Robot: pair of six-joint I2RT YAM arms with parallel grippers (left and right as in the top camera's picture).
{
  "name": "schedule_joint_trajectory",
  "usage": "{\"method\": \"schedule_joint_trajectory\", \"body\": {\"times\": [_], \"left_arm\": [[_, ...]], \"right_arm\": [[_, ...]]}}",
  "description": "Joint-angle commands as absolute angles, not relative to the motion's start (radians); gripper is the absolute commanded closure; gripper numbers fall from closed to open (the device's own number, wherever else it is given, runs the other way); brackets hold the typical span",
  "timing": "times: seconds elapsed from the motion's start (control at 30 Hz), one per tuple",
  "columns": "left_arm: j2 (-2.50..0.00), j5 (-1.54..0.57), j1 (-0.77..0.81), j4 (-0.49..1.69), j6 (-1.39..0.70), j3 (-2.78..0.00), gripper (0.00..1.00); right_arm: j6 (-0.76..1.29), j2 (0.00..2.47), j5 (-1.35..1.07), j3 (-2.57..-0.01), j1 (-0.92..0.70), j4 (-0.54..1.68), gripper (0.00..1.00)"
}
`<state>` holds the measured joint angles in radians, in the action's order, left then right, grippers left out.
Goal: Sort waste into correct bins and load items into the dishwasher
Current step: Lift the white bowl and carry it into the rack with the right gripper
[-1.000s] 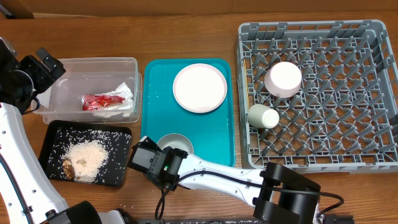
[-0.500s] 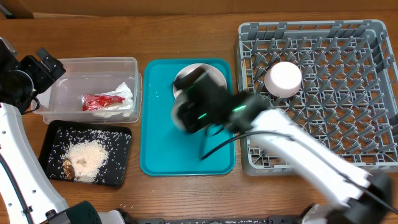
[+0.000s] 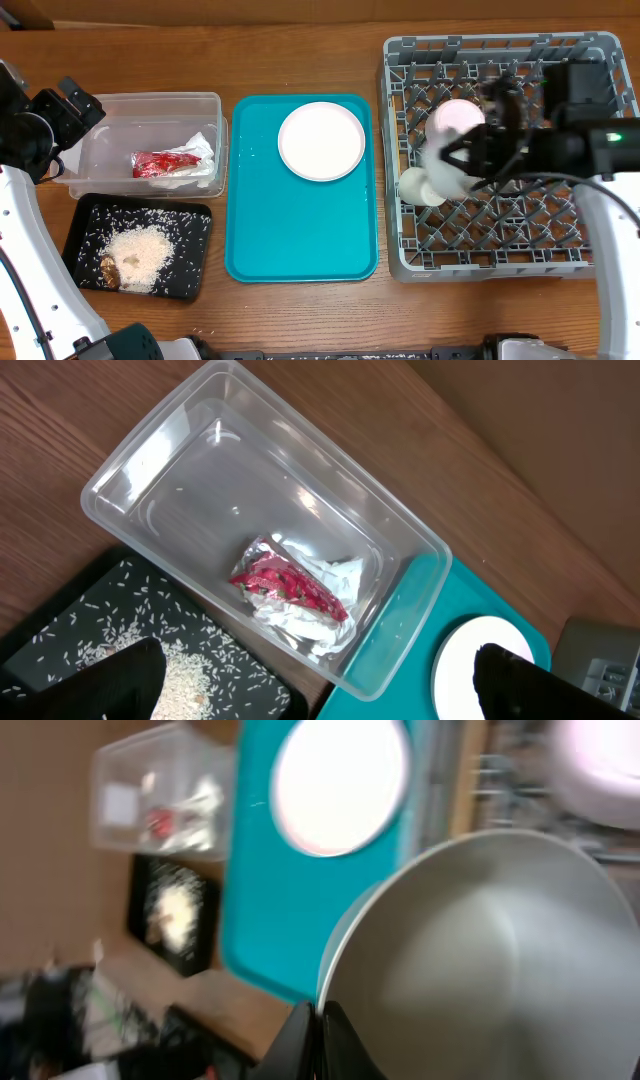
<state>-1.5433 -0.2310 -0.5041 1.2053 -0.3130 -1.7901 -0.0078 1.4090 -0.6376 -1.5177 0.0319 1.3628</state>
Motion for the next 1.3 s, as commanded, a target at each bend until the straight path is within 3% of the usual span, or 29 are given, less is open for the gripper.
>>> {"method": "schedule_joint_trajectory", "body": {"times": [0.0,0.27,0.4,0.77,1.27], "left_arm": [[-1.544,-0.236,-0.504,1.205,-0.322,-1.796,0.00],[-1.544,-0.236,-0.504,1.205,-0.322,-1.796,0.00],[-1.544,-0.236,-0.504,1.205,-0.322,-1.796,0.00],[-1.544,-0.236,-0.504,1.205,-0.322,-1.796,0.00],[-1.544,-0.236,-0.504,1.205,-0.322,-1.796,0.00]], "right_arm": [[-0.146,1.392,-0.615,-1.493,0.081,1.377,0.96],[-0.469,1.391,-0.905,-1.478,0.097,1.517,0.96],[-0.684,1.392,-1.088,-1.478,0.194,1.619,0.96],[-0.707,1.443,-1.177,-1.360,0.477,1.539,0.96],[-0.707,1.604,-1.371,-1.118,0.602,1.437,0.96]]}}
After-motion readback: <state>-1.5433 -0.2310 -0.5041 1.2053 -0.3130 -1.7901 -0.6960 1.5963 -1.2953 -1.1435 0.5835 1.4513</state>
